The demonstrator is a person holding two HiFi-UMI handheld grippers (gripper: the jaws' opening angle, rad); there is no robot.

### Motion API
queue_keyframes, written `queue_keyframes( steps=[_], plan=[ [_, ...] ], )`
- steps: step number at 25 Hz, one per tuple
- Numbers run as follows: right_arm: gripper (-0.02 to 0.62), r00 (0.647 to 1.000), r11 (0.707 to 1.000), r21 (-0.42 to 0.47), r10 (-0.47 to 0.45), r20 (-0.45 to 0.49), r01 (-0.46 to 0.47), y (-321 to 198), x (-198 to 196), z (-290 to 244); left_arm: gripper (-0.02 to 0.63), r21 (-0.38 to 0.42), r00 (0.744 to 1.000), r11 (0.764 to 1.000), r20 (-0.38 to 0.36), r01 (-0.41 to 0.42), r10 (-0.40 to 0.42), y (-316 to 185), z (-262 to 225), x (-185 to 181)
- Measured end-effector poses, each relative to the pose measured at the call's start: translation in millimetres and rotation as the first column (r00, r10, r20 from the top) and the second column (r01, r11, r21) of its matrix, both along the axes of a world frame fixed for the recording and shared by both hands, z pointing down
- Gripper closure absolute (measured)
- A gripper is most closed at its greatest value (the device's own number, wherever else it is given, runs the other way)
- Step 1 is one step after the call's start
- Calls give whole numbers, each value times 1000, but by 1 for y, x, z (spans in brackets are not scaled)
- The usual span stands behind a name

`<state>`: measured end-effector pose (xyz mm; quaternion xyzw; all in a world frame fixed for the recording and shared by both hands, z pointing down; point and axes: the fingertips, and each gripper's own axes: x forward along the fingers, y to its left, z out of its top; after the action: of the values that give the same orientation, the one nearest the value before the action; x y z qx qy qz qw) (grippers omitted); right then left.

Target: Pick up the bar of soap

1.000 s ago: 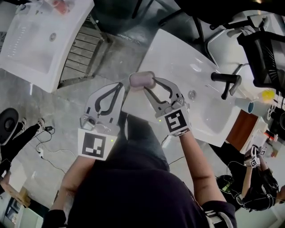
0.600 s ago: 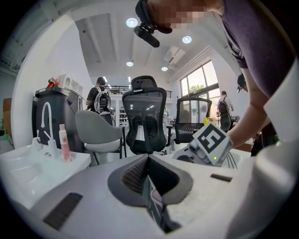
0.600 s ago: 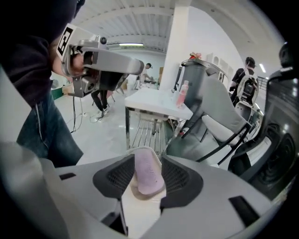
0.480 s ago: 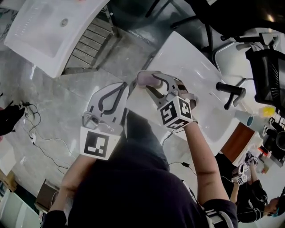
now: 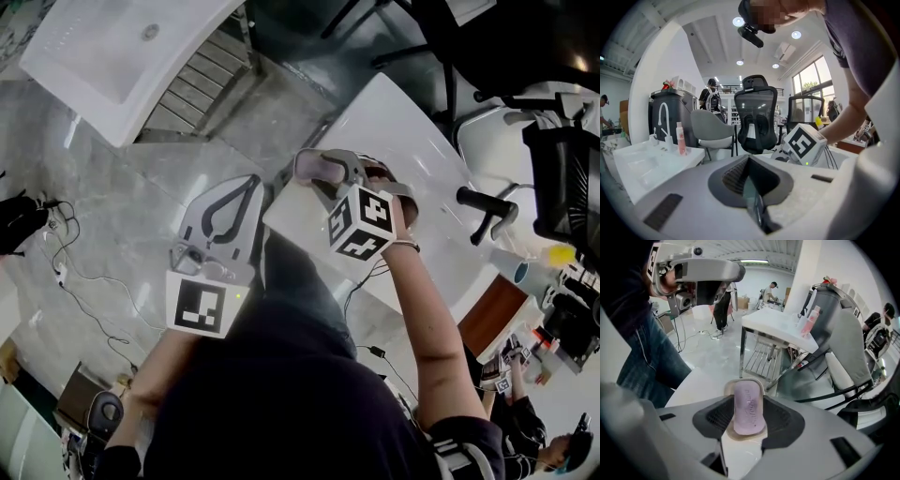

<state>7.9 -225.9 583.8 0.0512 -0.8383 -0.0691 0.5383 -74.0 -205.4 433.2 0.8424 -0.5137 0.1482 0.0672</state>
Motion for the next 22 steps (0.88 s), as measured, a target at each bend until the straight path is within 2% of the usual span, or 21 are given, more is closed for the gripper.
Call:
queue_keyframes(
  steps=[5, 15, 22],
  plan=[
    [408, 997, 999, -45, -30, -68, 26, 0, 1, 9, 606, -6, 999, 999, 5, 48, -48, 1, 1, -13],
    [408, 987, 994, -87, -72, -147, 59, 0, -1, 21, 606, -14, 993, 993, -1, 116, -116, 1, 2, -30],
    [400, 982, 994, -89, -74, -172, 60, -1, -3, 23, 606, -17, 993, 993, 1, 118, -118, -1, 2, -34]
  ],
)
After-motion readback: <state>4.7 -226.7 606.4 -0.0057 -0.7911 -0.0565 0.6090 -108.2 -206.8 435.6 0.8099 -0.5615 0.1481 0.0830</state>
